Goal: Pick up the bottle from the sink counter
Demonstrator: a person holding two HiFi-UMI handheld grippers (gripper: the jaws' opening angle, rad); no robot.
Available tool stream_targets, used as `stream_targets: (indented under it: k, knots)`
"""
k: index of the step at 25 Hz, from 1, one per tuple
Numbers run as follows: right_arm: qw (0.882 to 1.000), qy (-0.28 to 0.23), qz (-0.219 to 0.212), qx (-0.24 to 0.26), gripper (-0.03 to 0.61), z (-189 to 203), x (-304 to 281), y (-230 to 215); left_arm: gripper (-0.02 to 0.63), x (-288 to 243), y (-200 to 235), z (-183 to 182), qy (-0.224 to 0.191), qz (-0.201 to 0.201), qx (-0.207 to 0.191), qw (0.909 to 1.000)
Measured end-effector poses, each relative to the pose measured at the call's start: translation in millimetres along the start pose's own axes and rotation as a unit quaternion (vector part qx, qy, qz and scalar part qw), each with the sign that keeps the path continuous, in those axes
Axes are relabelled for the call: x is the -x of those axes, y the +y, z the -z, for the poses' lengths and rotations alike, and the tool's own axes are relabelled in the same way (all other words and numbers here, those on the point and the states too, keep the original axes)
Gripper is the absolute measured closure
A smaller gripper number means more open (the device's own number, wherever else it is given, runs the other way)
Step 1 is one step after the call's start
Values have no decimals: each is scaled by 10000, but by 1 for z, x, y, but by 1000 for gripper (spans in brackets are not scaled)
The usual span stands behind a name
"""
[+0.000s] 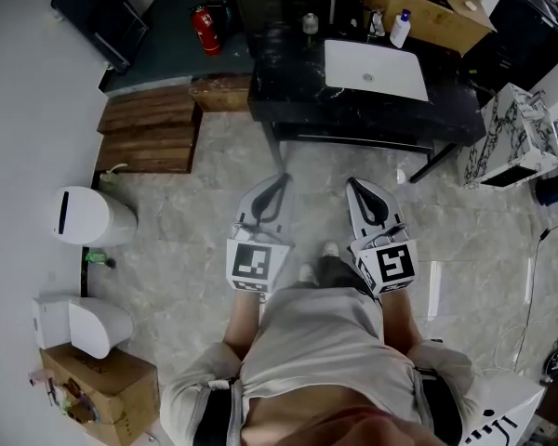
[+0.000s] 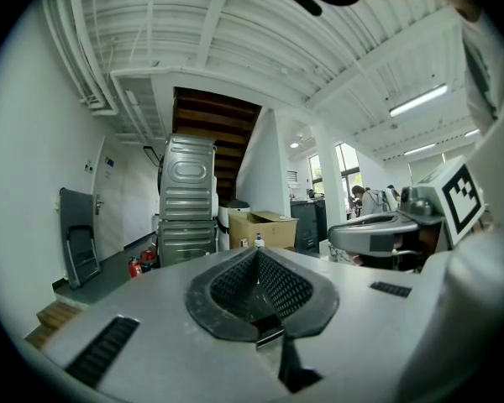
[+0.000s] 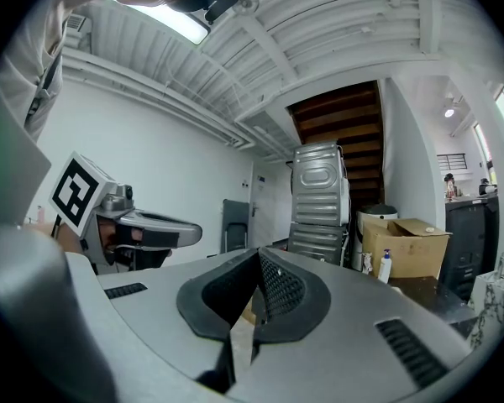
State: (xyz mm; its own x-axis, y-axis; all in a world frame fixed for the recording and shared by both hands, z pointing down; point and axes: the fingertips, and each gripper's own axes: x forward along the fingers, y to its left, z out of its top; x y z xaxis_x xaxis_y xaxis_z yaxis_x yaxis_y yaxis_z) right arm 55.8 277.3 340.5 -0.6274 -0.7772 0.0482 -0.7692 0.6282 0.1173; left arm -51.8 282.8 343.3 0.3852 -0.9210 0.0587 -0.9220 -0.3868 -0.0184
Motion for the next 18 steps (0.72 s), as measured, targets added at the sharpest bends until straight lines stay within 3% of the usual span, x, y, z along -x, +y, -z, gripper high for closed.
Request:
stream_targets:
  k: [18]
  knots:
    - [9997,29,-220,-97,581,10,-63,-48,612,-67,27,4,73,-206,104,9997]
